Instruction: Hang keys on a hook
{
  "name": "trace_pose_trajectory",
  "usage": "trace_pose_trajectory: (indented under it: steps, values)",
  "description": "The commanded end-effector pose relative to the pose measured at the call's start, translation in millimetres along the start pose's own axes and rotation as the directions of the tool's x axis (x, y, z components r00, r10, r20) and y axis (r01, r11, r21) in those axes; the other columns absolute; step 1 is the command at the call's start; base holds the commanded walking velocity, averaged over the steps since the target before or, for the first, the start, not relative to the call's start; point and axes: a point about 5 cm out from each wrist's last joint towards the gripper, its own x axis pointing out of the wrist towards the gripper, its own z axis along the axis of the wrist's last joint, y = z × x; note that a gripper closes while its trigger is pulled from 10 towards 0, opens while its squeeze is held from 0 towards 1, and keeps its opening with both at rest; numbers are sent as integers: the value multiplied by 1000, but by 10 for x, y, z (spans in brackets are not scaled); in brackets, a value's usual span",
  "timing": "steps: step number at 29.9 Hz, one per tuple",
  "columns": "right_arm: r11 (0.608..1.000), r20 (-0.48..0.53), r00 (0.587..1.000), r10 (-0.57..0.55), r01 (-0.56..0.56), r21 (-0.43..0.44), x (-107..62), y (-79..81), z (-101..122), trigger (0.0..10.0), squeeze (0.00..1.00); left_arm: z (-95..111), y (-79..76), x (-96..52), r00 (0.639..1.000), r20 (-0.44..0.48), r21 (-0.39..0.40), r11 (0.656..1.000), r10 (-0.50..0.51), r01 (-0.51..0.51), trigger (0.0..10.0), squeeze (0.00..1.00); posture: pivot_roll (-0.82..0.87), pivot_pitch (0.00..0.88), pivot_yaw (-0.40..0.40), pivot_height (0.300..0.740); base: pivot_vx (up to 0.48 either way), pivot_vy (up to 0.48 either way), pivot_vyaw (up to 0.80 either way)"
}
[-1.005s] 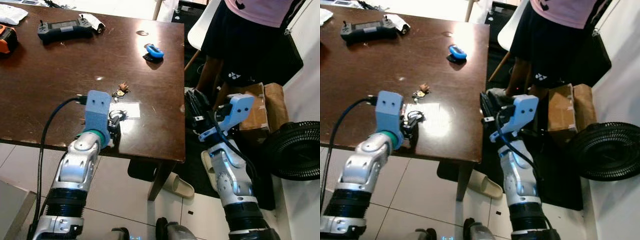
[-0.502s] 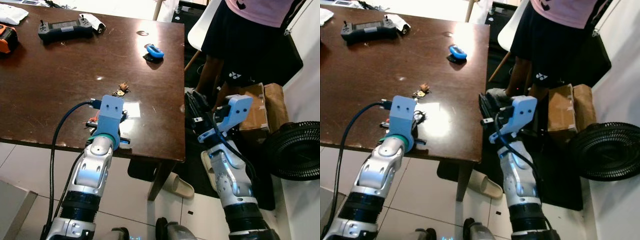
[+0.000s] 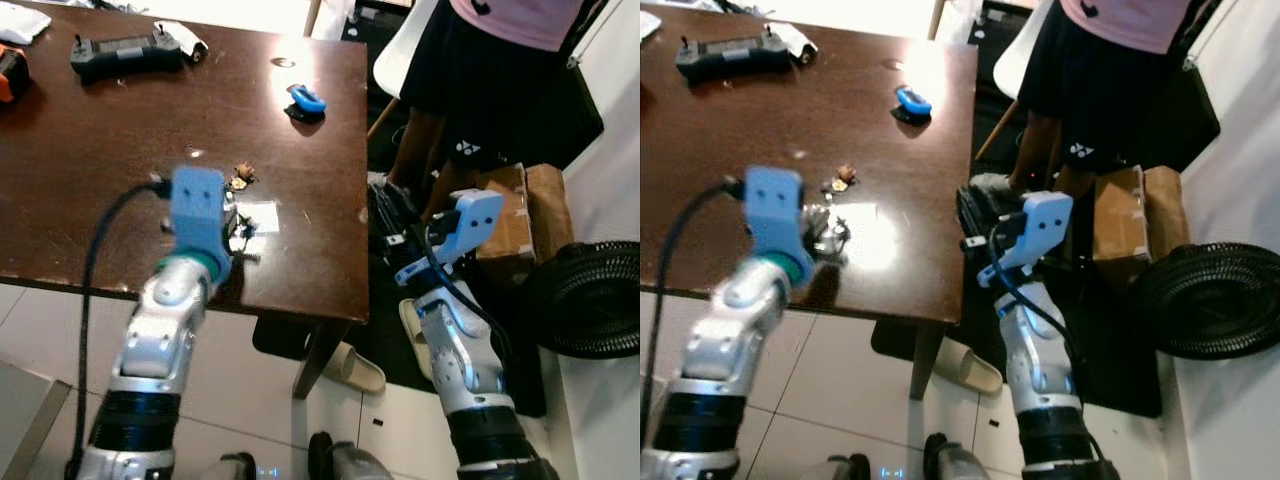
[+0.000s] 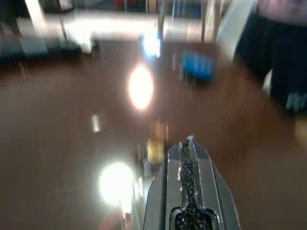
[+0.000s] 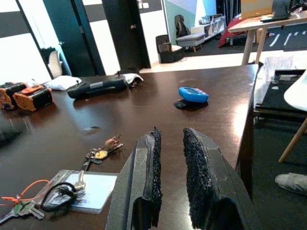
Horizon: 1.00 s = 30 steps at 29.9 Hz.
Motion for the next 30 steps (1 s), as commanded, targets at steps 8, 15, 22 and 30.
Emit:
trace_pose_trajectory:
  steps: [8,15,22,30]
  values:
    - [1000,-24,1000,13,-13,17,14,18,-55,10000,0,-143,-30,-2,997,-80,234,972,-14,32,10000,0,-79,183,-31,740,0,0,0]
    - [1000,-26,1000,9,-8,15,-3,7,-56,10000,0,-483,82,-62,968,-244,324,945,53,30,10000,1000,-84,187,-28,740,0,0,0]
    - [1000,-25,1000,5,-5,14,-13,6,-55,10000,0,-562,198,-93,951,-295,323,947,96,5,10000,1000,-88,189,-25,740,0,0,0]
    - [1000,-27,1000,4,-4,17,-13,13,-70,10000,0,-495,365,-20,931,-327,269,960,165,-76,9961,0,-86,192,-22,740,0,0,0]
